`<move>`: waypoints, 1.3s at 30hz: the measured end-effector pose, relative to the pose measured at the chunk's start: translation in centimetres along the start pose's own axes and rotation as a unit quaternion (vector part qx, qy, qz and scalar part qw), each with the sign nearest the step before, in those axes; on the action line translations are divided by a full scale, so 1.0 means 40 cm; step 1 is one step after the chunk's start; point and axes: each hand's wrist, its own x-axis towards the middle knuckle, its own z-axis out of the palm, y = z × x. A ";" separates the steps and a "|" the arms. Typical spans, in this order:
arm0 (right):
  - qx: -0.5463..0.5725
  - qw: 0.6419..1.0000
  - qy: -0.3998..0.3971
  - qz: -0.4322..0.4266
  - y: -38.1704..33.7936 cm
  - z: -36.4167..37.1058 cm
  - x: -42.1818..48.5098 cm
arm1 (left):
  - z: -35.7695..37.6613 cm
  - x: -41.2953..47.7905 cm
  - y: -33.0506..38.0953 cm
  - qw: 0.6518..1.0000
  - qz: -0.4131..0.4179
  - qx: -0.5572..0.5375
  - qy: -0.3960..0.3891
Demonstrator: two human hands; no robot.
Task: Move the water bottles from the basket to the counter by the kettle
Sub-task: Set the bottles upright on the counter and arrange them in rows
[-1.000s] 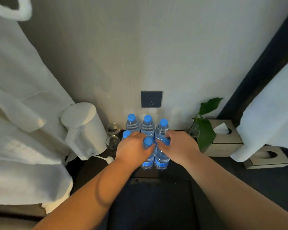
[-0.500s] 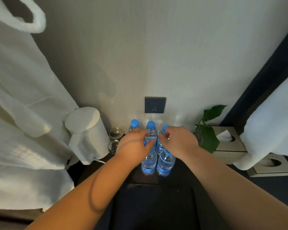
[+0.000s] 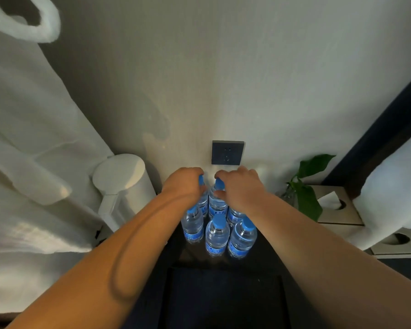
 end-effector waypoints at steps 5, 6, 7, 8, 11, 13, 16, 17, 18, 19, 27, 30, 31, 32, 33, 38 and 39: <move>0.023 0.999 0.023 0.007 0.001 0.018 0.030 | 0.010 0.030 -0.002 1.000 -0.019 -0.007 -0.010; 0.031 0.999 0.024 0.011 0.004 0.019 0.038 | 0.007 0.036 -0.003 1.000 -0.014 -0.014 -0.010; 0.037 0.999 0.023 0.014 0.006 0.018 0.046 | 0.002 0.040 -0.005 1.000 -0.009 -0.021 -0.010; 0.040 0.999 0.021 0.014 0.007 0.017 0.054 | -0.003 0.045 -0.005 0.999 -0.003 -0.029 -0.011; 0.072 0.997 0.006 0.021 0.015 0.008 0.074 | -0.021 0.056 -0.007 0.998 0.007 -0.050 -0.023; 0.121 0.992 -0.015 0.042 0.018 0.000 0.089 | -0.031 0.060 -0.011 0.997 0.010 -0.067 -0.025; 0.131 0.990 -0.029 0.048 0.014 0.001 0.099 | -0.041 0.059 -0.013 0.997 0.017 -0.071 -0.030; 0.124 0.991 -0.024 0.048 0.012 0.005 0.098 | -0.043 0.057 -0.014 0.997 0.019 -0.069 -0.034; 0.116 0.992 -0.018 0.048 0.010 0.009 0.096 | -0.043 0.055 -0.014 0.997 0.020 -0.068 -0.036; 0.110 0.993 -0.013 0.048 0.010 0.014 0.095 | -0.043 0.052 -0.015 0.997 0.022 -0.067 -0.039; 0.091 0.994 -0.022 0.053 0.011 0.011 0.097 | -0.042 0.066 -0.017 0.995 0.056 -0.001 -0.078; 0.083 0.995 -0.027 0.051 0.013 0.010 0.094 | -0.035 0.071 -0.031 0.993 0.077 0.008 -0.086; 0.083 0.995 -0.031 0.049 0.012 0.008 0.093 | -0.035 0.070 -0.033 0.993 0.078 0.007 -0.088; 0.084 0.995 -0.037 0.047 0.012 0.005 0.093 | -0.036 0.069 -0.033 0.993 0.077 0.002 -0.086; 0.086 0.994 -0.042 0.046 0.011 0.002 0.093 | -0.037 0.066 -0.032 0.994 0.073 -0.007 -0.079; 0.091 0.994 -0.047 0.044 0.008 -0.009 0.091 | -0.038 0.063 -0.009 0.999 -0.008 -0.025 -0.041; 0.087 0.994 -0.050 0.046 0.007 -0.010 0.091 | -0.036 0.066 -0.006 0.999 -0.010 -0.018 -0.045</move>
